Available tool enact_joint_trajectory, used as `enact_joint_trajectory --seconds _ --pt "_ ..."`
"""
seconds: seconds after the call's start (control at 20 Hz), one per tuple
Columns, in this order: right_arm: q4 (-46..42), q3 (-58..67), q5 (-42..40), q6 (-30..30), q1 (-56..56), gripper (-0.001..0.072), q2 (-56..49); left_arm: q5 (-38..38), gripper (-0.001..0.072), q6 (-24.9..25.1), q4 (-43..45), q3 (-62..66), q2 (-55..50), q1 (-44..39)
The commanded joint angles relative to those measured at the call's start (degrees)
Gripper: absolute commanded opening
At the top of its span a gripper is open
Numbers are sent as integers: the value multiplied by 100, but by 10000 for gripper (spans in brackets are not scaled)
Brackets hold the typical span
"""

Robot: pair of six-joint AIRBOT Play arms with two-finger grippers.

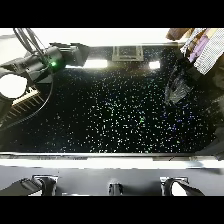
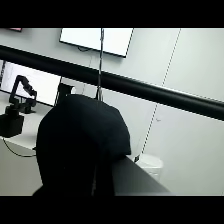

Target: Fold the clothes and pants, and hang the long-sleeved shirts on hangers.

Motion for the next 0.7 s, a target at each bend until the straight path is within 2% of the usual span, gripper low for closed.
enact_joint_trajectory --seconds 0.0,0.3,0.45,0.55,0.65 --pt "-332 7 94 295 -2 27 -120 2 679 2 0 -2 -70 4" --pt "-726 4 155 636 -4 27 -254 2 679 2 0 -2 -160 4" --pt "-632 7 92 1156 -717 27 -286 2 679 2 0 -2 -195 4" --pt "57 7 -83 1169 -1191 27 -258 2 678 2 0 -2 -221 4" --pt "227 4 -81 1141 -1333 27 -319 2 679 2 0 -2 -238 4"
